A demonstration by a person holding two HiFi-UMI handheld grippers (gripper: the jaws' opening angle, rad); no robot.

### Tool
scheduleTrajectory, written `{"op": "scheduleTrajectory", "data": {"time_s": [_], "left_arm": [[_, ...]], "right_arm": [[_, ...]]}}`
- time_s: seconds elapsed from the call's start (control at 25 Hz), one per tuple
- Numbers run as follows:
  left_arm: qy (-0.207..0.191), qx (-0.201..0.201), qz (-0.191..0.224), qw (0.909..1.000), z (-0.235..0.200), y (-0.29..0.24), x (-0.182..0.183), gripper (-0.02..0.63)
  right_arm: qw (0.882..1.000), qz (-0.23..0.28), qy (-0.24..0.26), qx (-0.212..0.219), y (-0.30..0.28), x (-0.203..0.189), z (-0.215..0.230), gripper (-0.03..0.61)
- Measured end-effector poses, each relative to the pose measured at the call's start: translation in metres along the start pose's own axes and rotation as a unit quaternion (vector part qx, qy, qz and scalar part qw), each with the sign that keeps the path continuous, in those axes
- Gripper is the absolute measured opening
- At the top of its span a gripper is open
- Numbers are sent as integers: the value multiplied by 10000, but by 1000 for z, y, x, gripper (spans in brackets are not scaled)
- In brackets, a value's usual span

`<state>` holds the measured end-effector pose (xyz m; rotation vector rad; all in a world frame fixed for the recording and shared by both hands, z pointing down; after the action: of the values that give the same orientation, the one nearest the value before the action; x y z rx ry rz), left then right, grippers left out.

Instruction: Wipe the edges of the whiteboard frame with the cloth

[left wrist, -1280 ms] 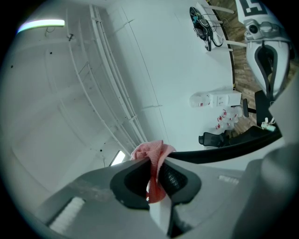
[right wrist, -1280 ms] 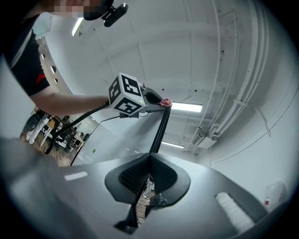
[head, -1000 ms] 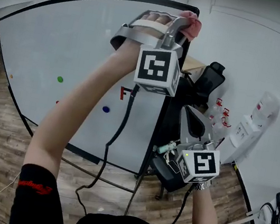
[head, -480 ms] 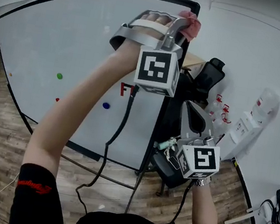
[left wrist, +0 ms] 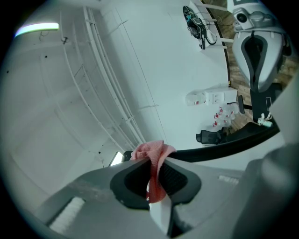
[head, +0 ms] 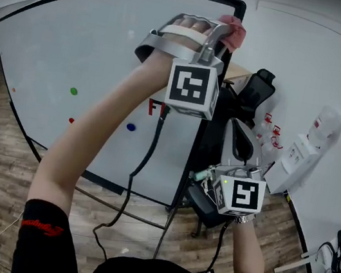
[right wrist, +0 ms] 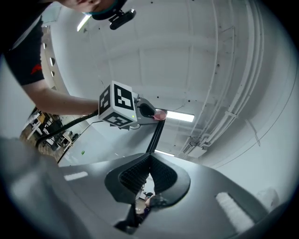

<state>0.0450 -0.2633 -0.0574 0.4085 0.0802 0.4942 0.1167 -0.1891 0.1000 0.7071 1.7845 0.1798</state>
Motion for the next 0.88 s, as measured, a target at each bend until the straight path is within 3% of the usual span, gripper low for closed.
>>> {"op": "scheduleTrajectory", "data": {"time_s": [0.52,0.88], "left_arm": [[-165,116,-87,9998,-2,1,0,43],[-254,44,-92,9996,5,4,-1,43]], "right_arm": [[9959,789,313,-327,8,18,-1,2],[9944,858,443,-432,11,16,-3,2]]}}
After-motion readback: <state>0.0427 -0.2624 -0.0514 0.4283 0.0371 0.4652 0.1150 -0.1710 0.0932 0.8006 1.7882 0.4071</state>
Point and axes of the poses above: the fingertips, and each gripper's own axes: y backward along the fingers, z to its right, x out of its top, the point moved 4 cm from there along y, backward along the fingers, and after that the axes turned 2 degrees about -z, right-handed, at the moved point
